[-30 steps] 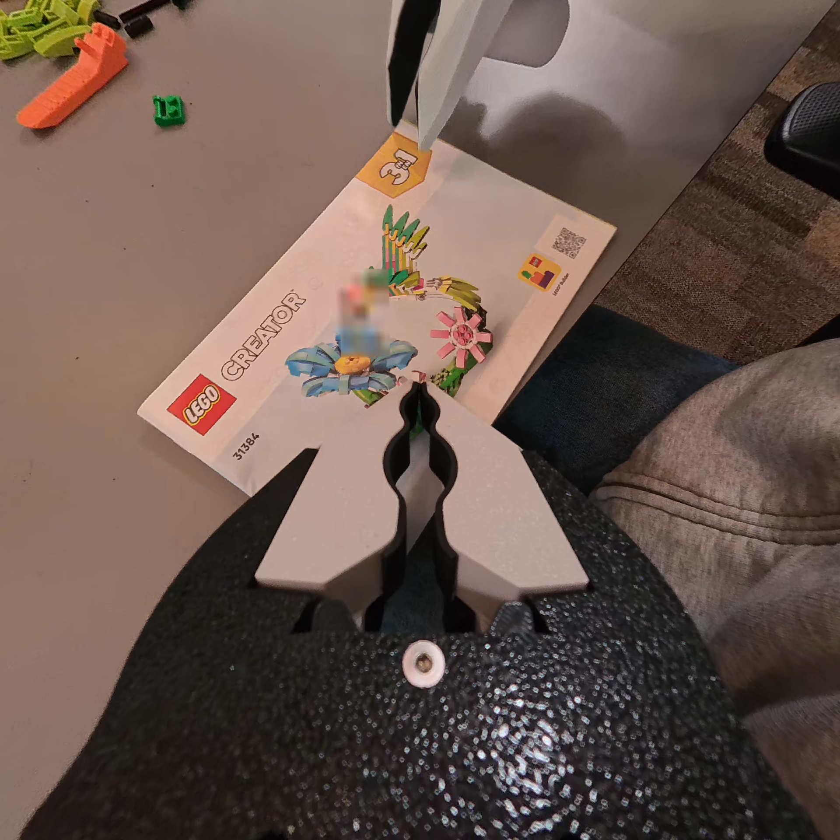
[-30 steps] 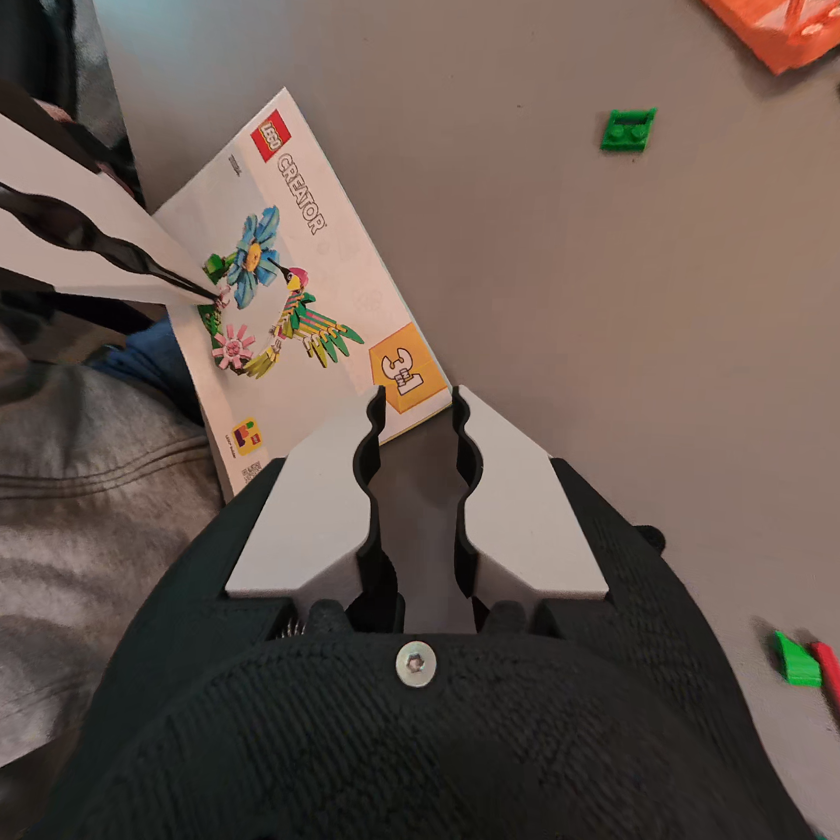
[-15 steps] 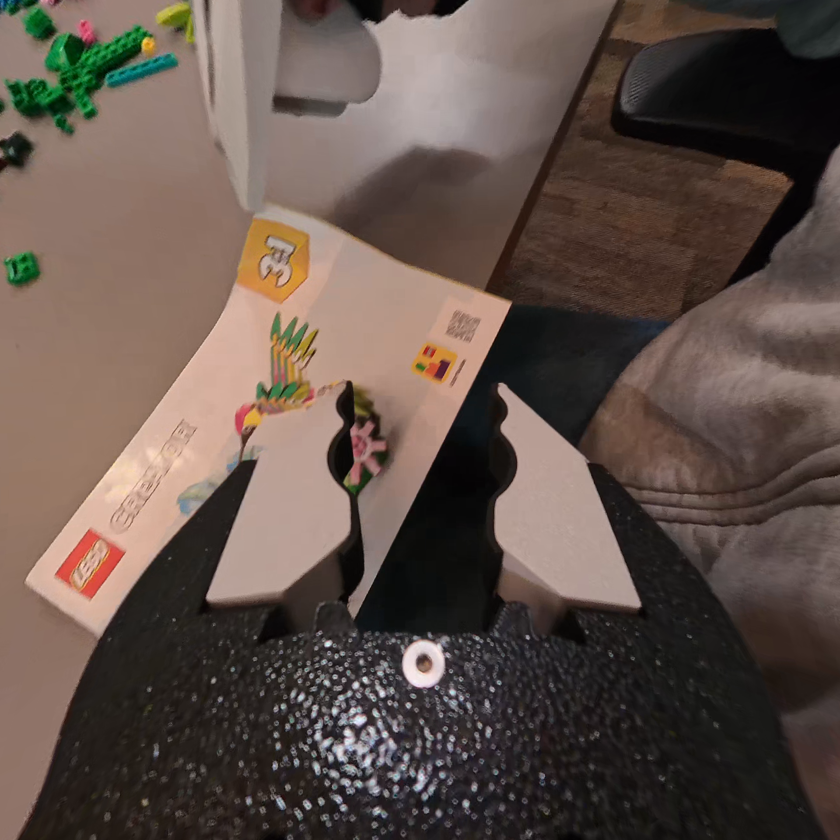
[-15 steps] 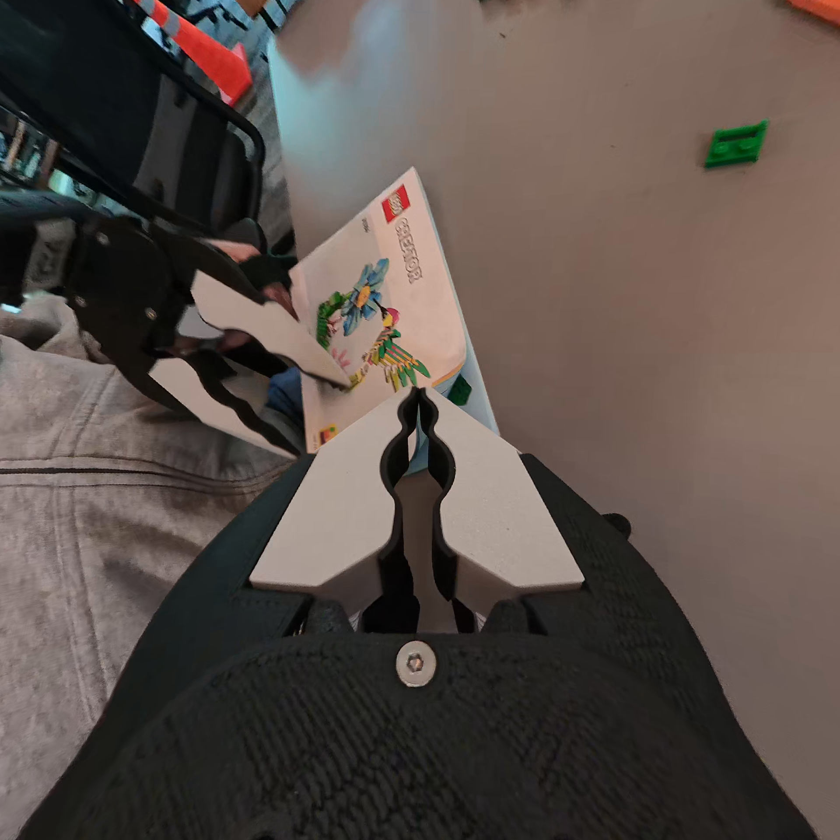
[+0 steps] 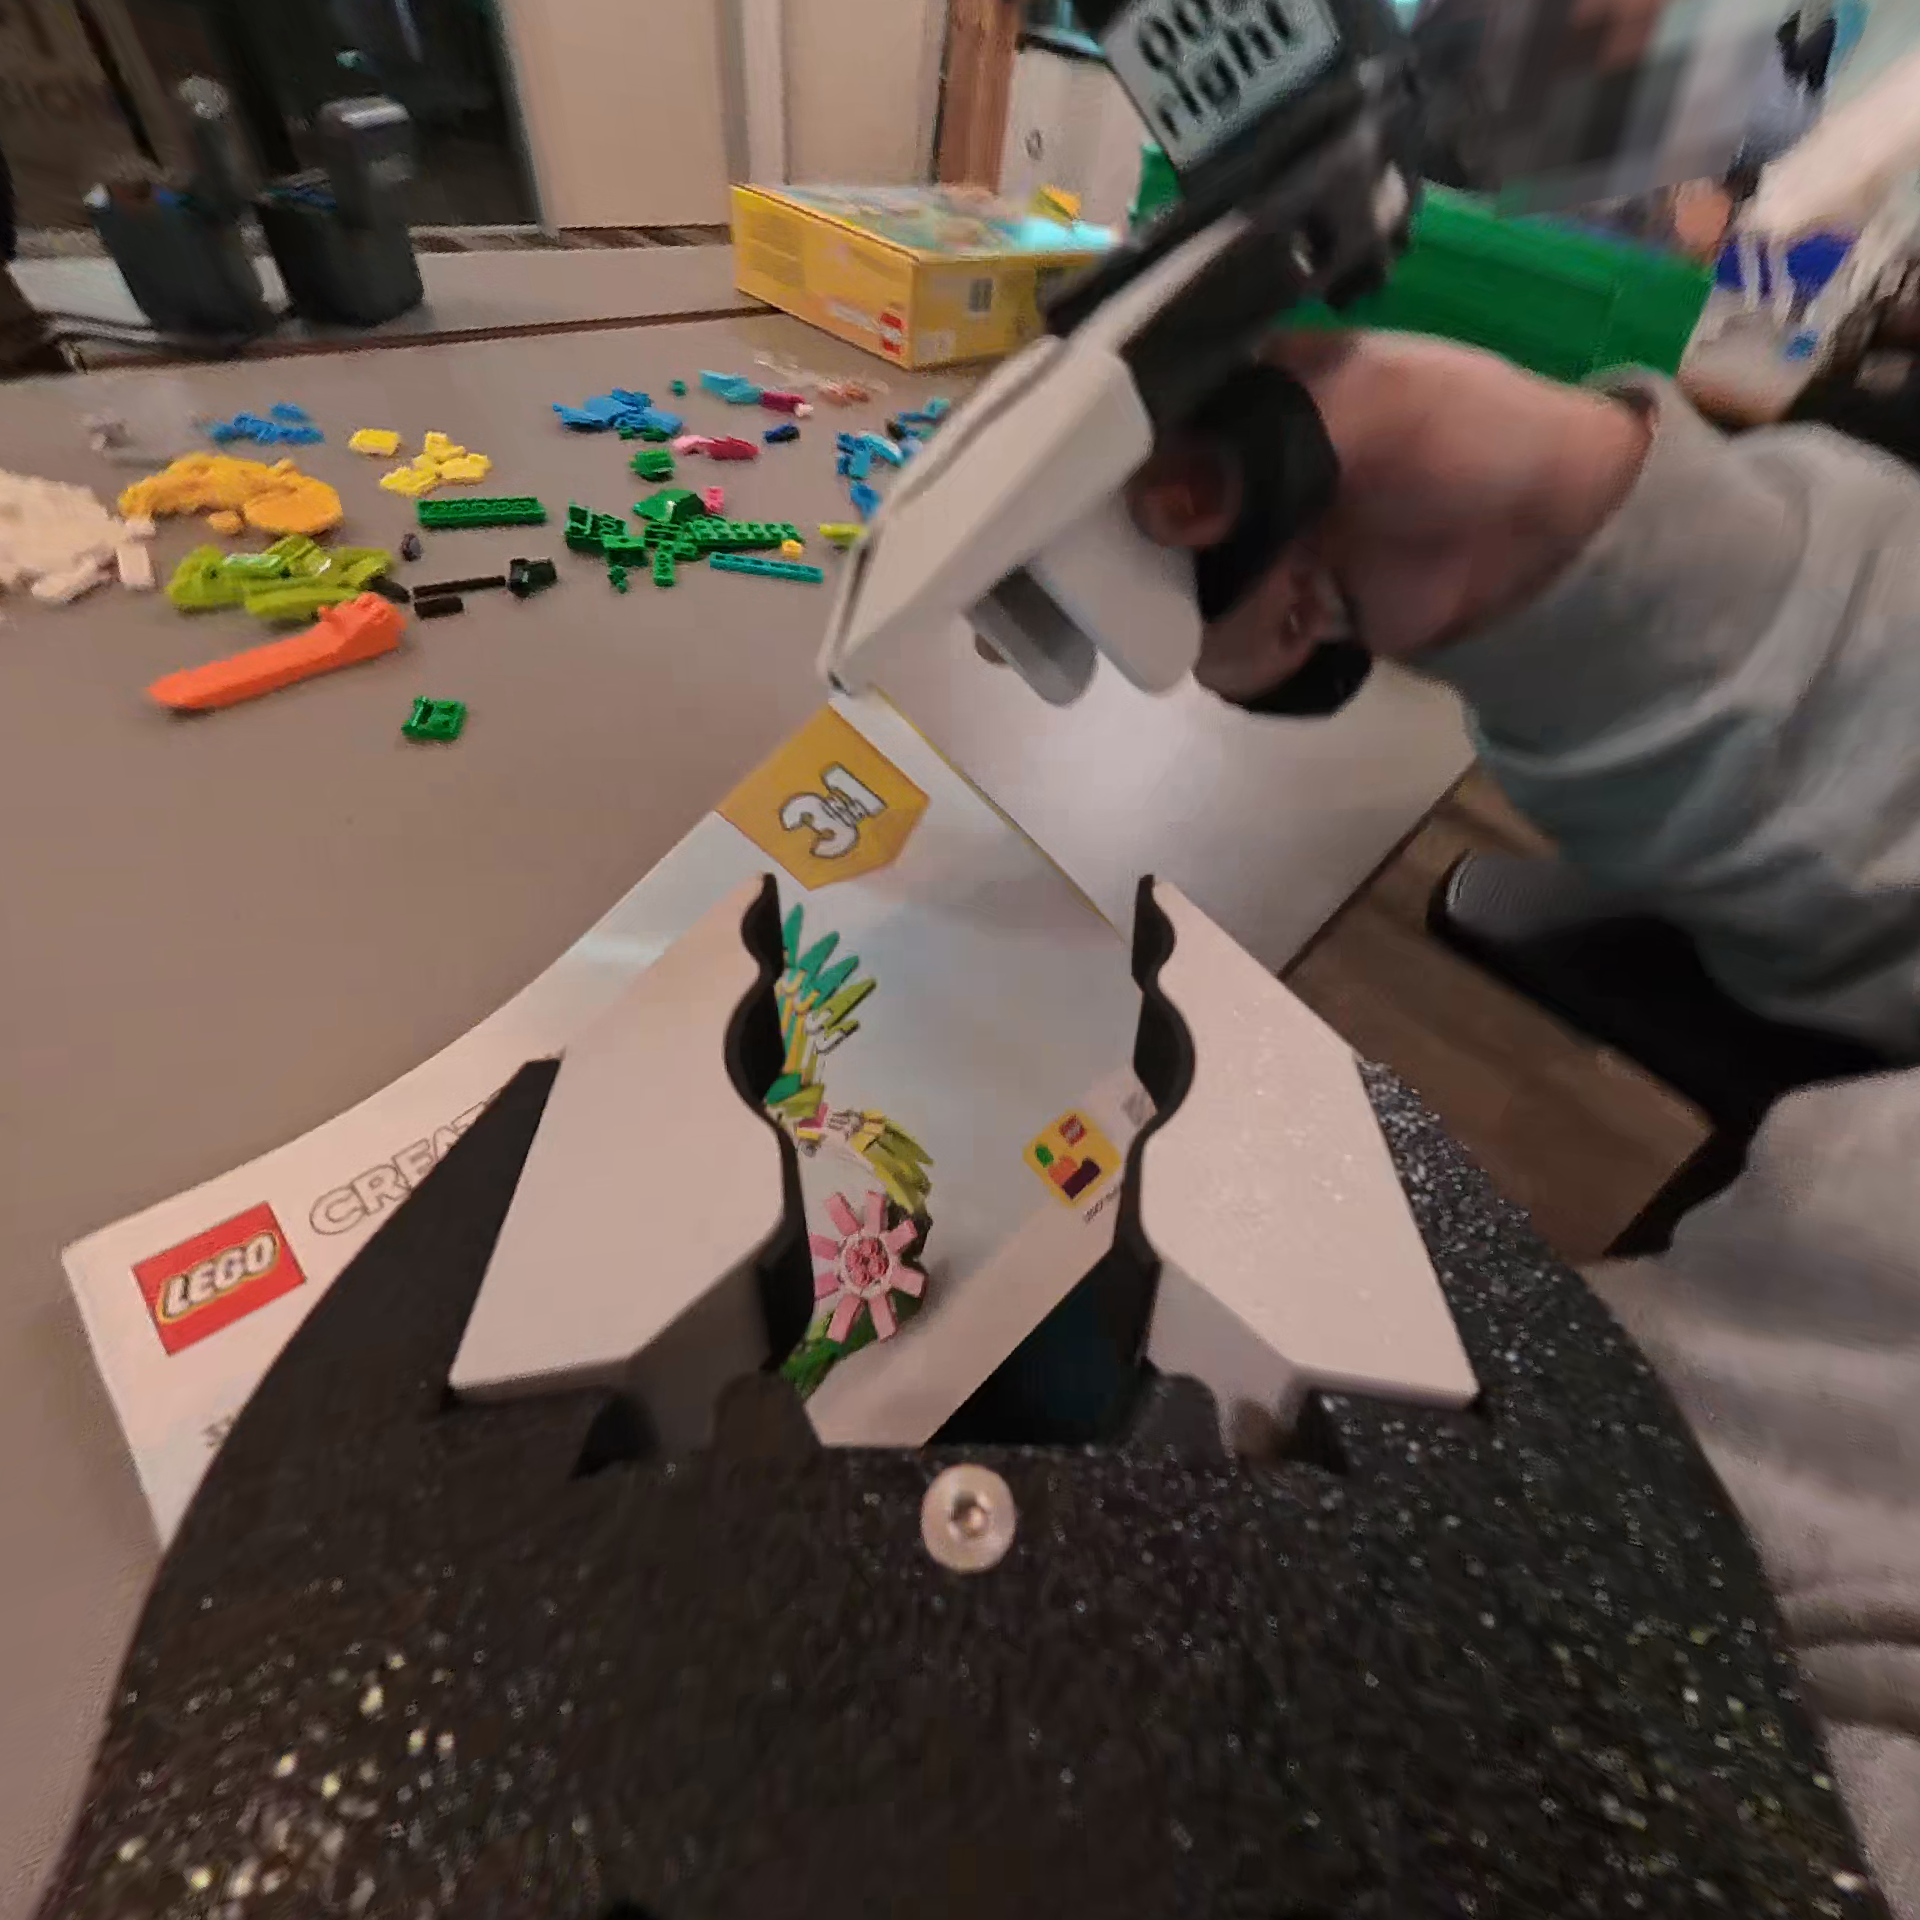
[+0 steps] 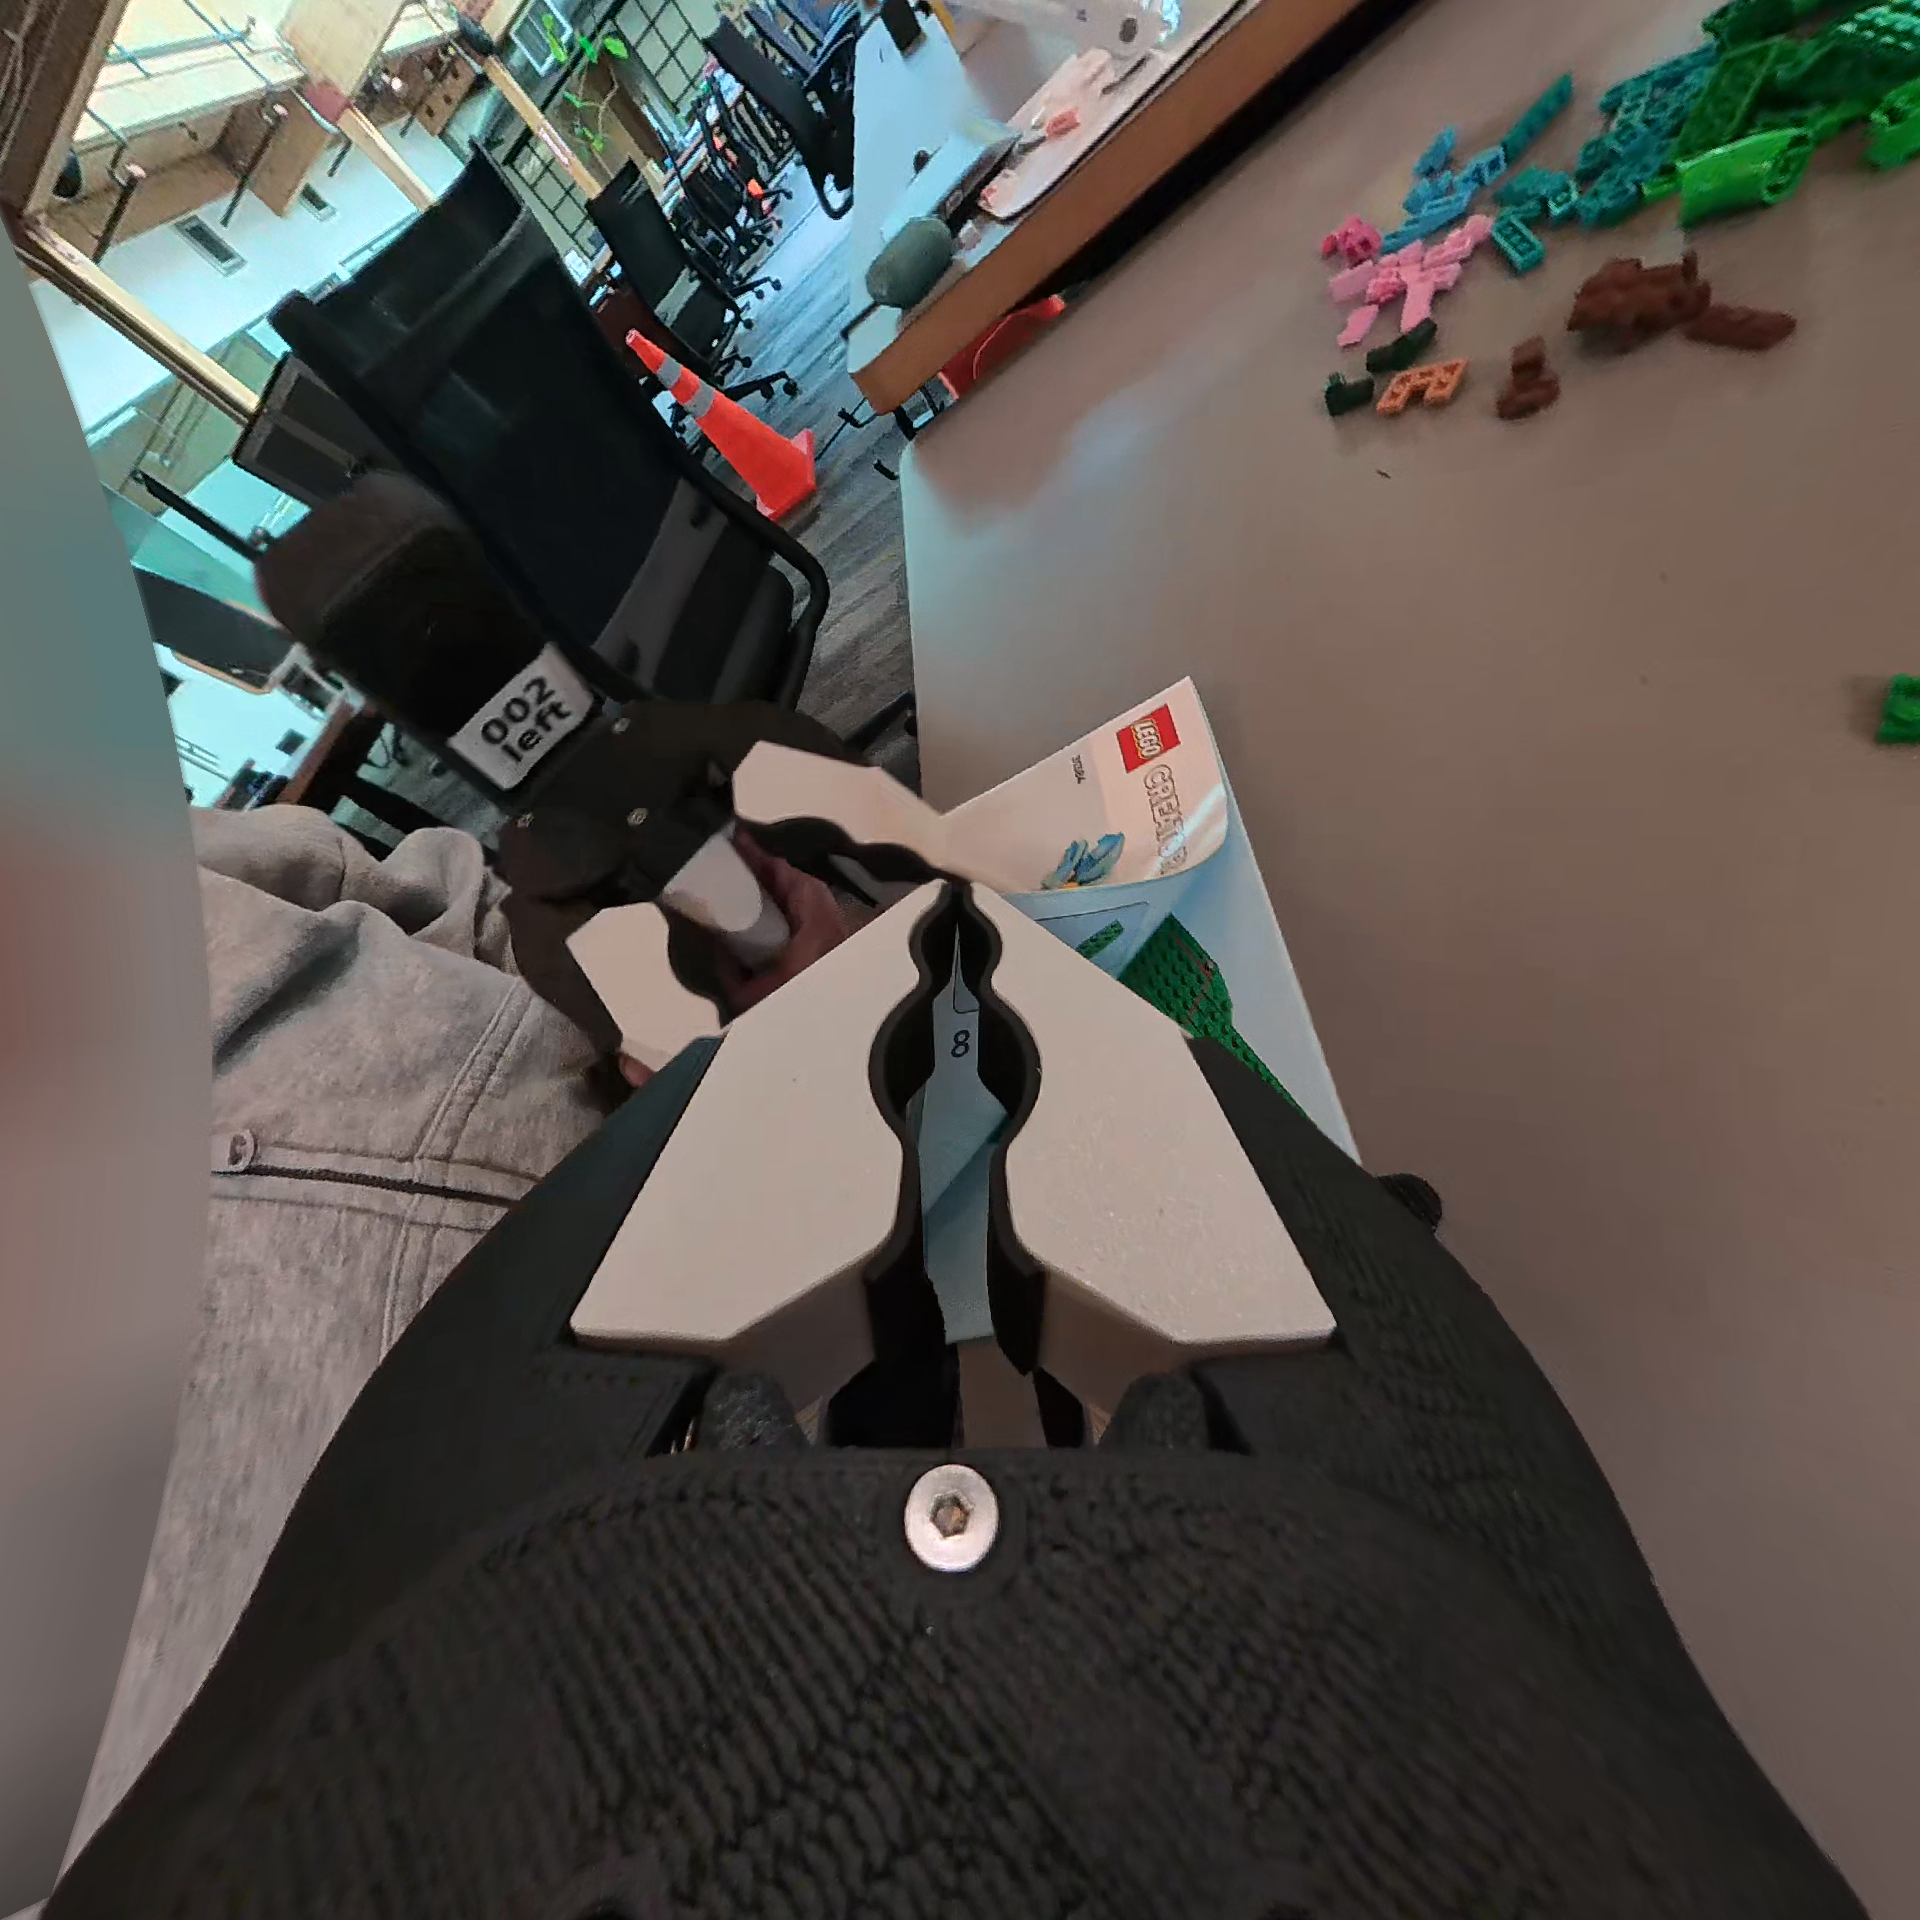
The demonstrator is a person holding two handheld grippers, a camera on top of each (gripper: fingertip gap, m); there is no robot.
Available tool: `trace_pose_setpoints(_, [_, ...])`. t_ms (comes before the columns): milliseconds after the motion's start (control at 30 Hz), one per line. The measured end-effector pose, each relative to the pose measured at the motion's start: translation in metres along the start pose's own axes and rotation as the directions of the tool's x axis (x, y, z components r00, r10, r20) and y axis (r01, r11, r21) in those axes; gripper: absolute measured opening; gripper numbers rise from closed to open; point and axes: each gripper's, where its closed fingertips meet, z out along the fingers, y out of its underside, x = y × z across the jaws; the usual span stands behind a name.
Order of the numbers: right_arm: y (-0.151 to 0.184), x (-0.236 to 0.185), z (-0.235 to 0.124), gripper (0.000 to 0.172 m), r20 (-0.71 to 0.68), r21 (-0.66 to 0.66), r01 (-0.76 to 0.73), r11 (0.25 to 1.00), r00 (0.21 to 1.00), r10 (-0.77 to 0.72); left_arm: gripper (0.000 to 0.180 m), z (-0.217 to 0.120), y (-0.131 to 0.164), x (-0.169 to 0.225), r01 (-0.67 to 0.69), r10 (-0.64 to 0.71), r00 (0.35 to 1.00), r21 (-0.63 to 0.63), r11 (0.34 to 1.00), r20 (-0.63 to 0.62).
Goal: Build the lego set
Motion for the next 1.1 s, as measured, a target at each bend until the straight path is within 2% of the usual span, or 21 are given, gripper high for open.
trace_pose_setpoints(100, [0.000,-0.008,0.008,0.000,0.000,-0.014,0.040,0.999,0.999,-0.040,0.061,0.002,-0.005,-0.002,0.119,-0.118,0.992,0.024,0.993,-0.034])
trace_pose_setpoints(233, [-0.001,-0.009,0.012,0.000,-0.020,-0.025,0.074,0.997,0.997,-0.075,0.040,0.002,-0.003,-0.001,0.221,-0.218,0.971,0.025,0.975,-0.094])
trace_pose_setpoints(333, [0.000,-0.007,0.012,0.000,-0.037,-0.033,0.081,0.996,0.996,-0.082,0.032,0.000,-0.003,0.002,0.297,-0.289,0.945,0.029,0.955,-0.152])
trace_pose_setpoints(567, [-0.001,-0.010,0.013,0.000,-0.040,-0.016,0.091,0.996,0.995,-0.092,0.026,0.003,-0.002,-0.001,0.292,-0.287,0.948,0.018,0.956,-0.136])
trace_pose_setpoints(633, [-0.001,-0.010,0.015,0.000,-0.077,-0.017,0.125,0.992,0.989,-0.126,0.031,0.002,-0.004,0.000,0.318,-0.310,0.938,0.030,0.948,-0.153])
trace_pose_setpoints(800, [-0.003,-0.014,0.019,0.000,-0.179,-0.038,0.223,0.974,0.958,-0.226,0.042,-0.004,-0.001,-0.006,0.347,-0.341,0.934,0.047,0.937,-0.107])
trace_pose_setpoints(1100, [-0.008,-0.032,0.032,0.000,-0.274,-0.072,0.370,0.926,0.886,-0.375,0.007,-0.022,-0.013,0.001,0.299,-0.282,0.950,0.141,0.944,-0.132])
